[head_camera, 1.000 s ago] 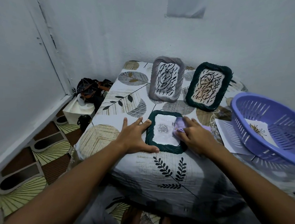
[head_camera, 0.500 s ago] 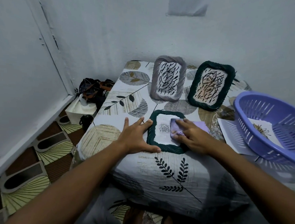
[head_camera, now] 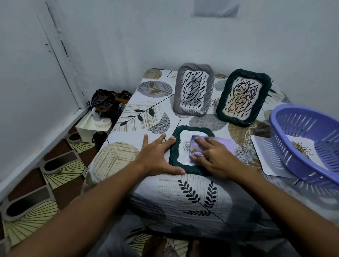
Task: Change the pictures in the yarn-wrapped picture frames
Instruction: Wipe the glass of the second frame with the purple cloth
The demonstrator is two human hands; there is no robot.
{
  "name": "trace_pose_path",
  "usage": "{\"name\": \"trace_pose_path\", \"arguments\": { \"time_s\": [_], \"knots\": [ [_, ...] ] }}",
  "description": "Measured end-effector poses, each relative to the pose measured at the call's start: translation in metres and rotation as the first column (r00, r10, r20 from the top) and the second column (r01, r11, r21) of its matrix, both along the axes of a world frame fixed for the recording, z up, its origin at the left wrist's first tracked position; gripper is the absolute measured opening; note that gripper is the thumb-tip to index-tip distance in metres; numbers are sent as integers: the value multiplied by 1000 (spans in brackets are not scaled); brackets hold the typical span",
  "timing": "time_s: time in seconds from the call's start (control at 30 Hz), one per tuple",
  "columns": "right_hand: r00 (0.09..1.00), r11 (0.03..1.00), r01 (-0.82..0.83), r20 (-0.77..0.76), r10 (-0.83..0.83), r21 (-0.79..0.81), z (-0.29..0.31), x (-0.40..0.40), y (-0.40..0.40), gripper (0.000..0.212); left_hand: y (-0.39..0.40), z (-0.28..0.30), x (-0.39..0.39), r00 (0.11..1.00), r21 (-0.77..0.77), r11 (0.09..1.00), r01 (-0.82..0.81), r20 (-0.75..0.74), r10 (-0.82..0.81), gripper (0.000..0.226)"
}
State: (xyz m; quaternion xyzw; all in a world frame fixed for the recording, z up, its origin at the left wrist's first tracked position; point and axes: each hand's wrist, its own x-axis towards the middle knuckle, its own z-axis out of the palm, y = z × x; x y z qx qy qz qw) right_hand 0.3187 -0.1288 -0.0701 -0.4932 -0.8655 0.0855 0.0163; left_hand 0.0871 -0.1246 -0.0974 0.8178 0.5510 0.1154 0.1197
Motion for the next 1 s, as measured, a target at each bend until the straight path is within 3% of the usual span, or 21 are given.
{"name": "trace_pose_path", "arguments": {
  "time_s": [0.23, 0.53, 1.0],
  "knots": [
    [984, 981, 174, -57, -169, 92, -6, -30, 3, 46, -1, 0, -1, 1000, 6, 1000, -1, 17, 1, 128],
    [957, 951, 290, 14, -290, -105, -14, -24, 9, 79, -1, -2, -1, 999, 9, 1000, -6, 37, 5, 127],
    [937, 935, 298, -127, -325, -193, -14, -21, 20, 68, -1, -2, -1, 1000, 9, 1000, 0, 25, 0, 127]
  ]
}}
